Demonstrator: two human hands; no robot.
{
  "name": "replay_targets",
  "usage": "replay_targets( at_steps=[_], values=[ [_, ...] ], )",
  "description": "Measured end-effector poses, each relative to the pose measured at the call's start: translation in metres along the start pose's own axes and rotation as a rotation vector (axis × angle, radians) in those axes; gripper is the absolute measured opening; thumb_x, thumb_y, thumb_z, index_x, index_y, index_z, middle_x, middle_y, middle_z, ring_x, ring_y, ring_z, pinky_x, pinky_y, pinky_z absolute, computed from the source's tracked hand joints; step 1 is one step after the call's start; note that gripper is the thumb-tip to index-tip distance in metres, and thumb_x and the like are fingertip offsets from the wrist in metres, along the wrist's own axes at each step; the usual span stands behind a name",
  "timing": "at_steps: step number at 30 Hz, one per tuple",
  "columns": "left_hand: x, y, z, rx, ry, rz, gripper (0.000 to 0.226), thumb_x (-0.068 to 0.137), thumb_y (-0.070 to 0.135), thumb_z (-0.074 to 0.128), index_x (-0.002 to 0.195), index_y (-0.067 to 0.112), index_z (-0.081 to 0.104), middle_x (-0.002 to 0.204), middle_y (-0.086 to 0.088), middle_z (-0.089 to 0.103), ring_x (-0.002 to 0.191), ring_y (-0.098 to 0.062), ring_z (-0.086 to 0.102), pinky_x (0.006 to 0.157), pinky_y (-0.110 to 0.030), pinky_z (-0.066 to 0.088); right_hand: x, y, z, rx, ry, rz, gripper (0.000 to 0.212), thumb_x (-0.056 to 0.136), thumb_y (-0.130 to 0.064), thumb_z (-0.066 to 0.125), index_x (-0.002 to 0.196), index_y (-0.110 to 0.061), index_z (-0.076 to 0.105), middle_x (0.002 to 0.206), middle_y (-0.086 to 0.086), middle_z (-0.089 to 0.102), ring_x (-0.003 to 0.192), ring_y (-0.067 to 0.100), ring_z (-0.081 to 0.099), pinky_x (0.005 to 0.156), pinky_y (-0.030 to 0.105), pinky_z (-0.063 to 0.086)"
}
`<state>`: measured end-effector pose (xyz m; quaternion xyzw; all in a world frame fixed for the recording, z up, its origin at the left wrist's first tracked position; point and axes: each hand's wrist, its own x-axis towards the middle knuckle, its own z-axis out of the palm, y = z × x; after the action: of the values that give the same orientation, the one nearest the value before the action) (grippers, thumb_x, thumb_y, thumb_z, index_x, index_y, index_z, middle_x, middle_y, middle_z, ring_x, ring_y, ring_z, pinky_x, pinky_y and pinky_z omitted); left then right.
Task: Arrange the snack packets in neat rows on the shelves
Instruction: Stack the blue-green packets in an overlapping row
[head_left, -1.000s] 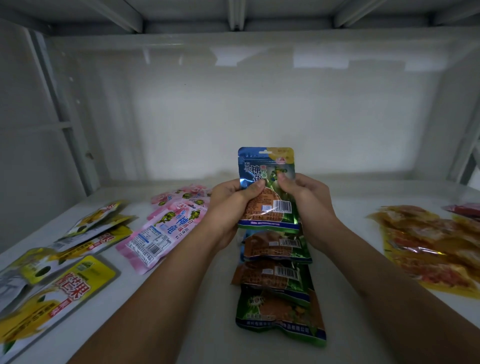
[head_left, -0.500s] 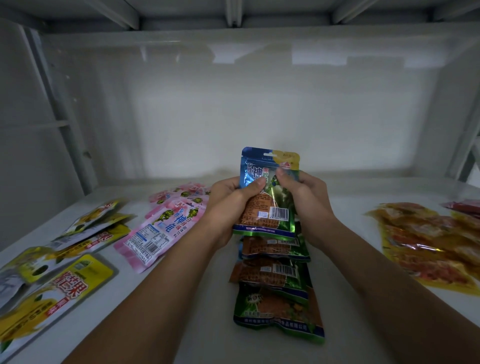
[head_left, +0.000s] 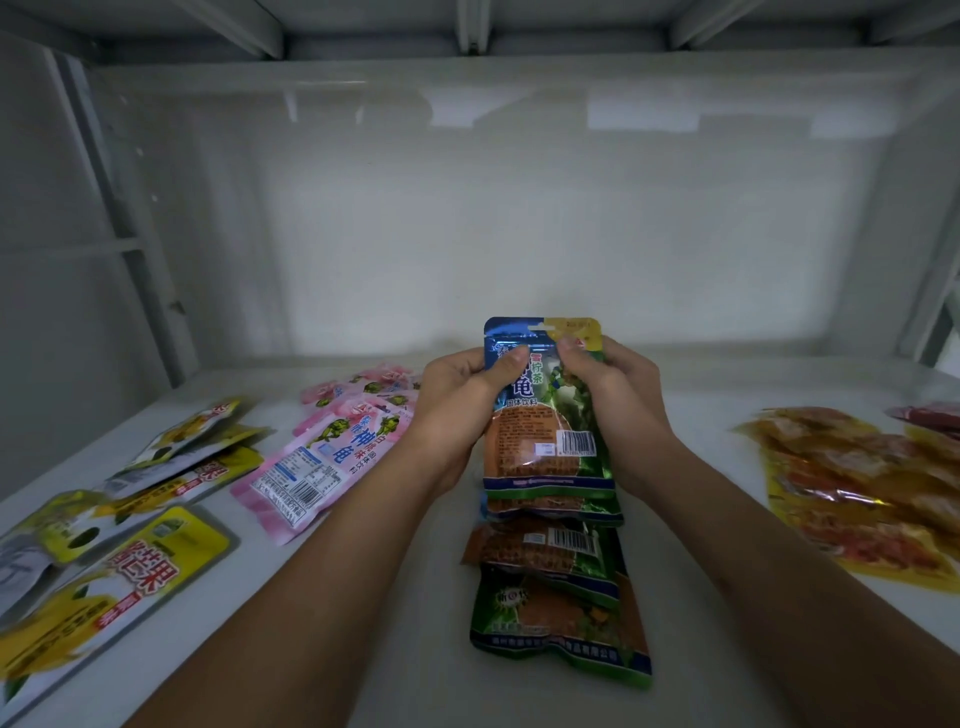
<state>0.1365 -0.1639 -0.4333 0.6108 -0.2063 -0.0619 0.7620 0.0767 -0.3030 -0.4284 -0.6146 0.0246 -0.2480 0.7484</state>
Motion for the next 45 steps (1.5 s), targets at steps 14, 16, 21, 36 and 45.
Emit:
replay_targets(
  at_steps=[14, 16, 21, 36, 45],
  values=[
    [0.003, 0.009, 0.003, -0.078, 0.046, -0.097, 0.033, 0.106, 0.033, 0.058, 0.115, 0.007, 0.075, 0.112, -0.02, 0.077, 0.114, -0.043, 0.07, 0.104, -0.053, 0.055, 0.001, 0.001, 0.003, 0.045, 0.02, -0.034, 0.02, 0.106, -0.018, 0.059, 0.11, -0.007, 0.074, 0.096, 0.014, 0.08, 0.08, 0.029, 0.078, 0.064, 0.035, 0.063],
    [0.002, 0.009, 0.003, -0.071, -0.003, -0.133, 0.038, 0.102, 0.04, 0.063, 0.117, 0.008, 0.075, 0.114, -0.019, 0.077, 0.114, -0.042, 0.071, 0.105, -0.054, 0.054, 0.003, 0.001, 0.001, 0.053, 0.045, -0.038, 0.022, 0.106, -0.022, 0.058, 0.113, -0.008, 0.074, 0.098, 0.014, 0.08, 0.083, 0.03, 0.078, 0.068, 0.037, 0.064],
    [-0.002, 0.008, 0.002, 0.055, 0.005, -0.06, 0.024, 0.101, 0.028, 0.069, 0.098, 0.005, 0.078, 0.099, -0.019, 0.08, 0.086, -0.031, 0.075, 0.082, -0.043, 0.062, 0.005, 0.004, 0.001, 0.028, 0.013, -0.007, 0.024, 0.106, -0.029, 0.059, 0.115, -0.012, 0.072, 0.1, 0.01, 0.08, 0.086, 0.028, 0.079, 0.074, 0.041, 0.065],
    [0.002, 0.003, -0.002, 0.198, 0.097, 0.0, 0.035, 0.09, 0.013, 0.081, 0.119, 0.011, 0.062, 0.103, -0.012, 0.079, 0.083, -0.024, 0.079, 0.062, -0.031, 0.062, 0.01, 0.019, -0.005, -0.304, 0.029, -0.157, 0.031, 0.101, -0.024, 0.067, 0.095, 0.006, 0.071, 0.09, 0.022, 0.076, 0.081, 0.035, 0.076, 0.077, 0.056, 0.062],
    [0.003, -0.003, -0.003, 0.71, 0.206, 0.272, 0.028, 0.088, 0.027, 0.084, 0.11, 0.02, 0.068, 0.105, 0.002, 0.063, 0.092, -0.01, 0.059, 0.077, -0.029, 0.047, 0.013, 0.023, -0.006, -0.381, 0.004, -0.241, 0.028, 0.099, -0.028, 0.069, 0.089, -0.002, 0.073, 0.088, 0.027, 0.07, 0.083, 0.044, 0.069, 0.077, 0.056, 0.058]
  ],
)
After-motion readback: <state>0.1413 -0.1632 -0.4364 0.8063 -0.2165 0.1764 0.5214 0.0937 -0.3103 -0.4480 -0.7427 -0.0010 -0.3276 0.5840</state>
